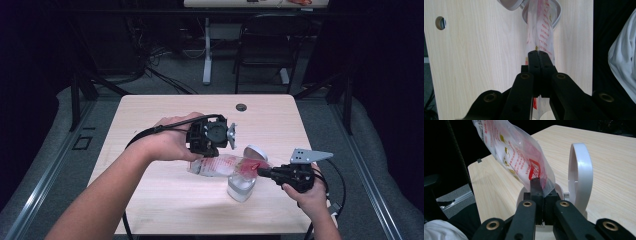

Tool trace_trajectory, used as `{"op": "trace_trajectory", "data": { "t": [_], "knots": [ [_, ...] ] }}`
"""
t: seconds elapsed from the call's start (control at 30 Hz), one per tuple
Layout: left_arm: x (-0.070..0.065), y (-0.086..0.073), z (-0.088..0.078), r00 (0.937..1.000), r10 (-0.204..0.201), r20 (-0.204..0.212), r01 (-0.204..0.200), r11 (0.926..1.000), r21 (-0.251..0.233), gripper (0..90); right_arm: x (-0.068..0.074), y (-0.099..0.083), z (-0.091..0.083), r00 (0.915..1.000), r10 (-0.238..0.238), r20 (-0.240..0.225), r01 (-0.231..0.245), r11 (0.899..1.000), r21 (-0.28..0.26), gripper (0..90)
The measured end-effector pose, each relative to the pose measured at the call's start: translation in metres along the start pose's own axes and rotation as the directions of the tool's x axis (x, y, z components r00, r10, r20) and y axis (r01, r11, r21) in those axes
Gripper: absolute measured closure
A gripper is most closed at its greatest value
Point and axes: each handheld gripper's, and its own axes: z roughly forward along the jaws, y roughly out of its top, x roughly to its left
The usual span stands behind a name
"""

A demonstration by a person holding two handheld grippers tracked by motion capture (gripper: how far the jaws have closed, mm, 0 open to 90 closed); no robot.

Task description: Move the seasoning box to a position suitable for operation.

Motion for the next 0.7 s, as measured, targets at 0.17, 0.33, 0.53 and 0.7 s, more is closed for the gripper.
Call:
{"op": "trace_trajectory", "data": {
  "t": [0.17, 0.33, 0.53, 0.7],
  "knots": [
    [-0.0005, 0.0048, -0.0033, 0.9999, 0.010, -0.012, -0.009, 0.9999, 0.007, 90.0, -0.0005, -0.0011, -0.0007, 1.0000, 0.008, 0.003, -0.008, 1.000, -0.007, 89.9],
    [-0.0004, 0.0068, -0.0049, 0.9998, 0.011, -0.016, -0.011, 0.9999, 0.004, 90.0, -0.0009, -0.0014, -0.0020, 0.9999, 0.011, -0.003, -0.011, 1.000, -0.011, 90.0],
    [-0.0003, 0.0079, -0.0050, 0.9999, 0.013, -0.010, -0.013, 0.9999, 0.009, 90.0, -0.0015, -0.0027, -0.0013, 0.9999, 0.011, -0.006, -0.011, 1.000, -0.006, 90.0],
    [-0.0005, 0.0107, -0.0064, 0.9998, 0.019, -0.010, -0.019, 0.9996, 0.020, 90.0, -0.0013, -0.0038, -0.0004, 0.9998, 0.016, -0.006, -0.016, 1.000, -0.006, 90.0]
  ]
}}
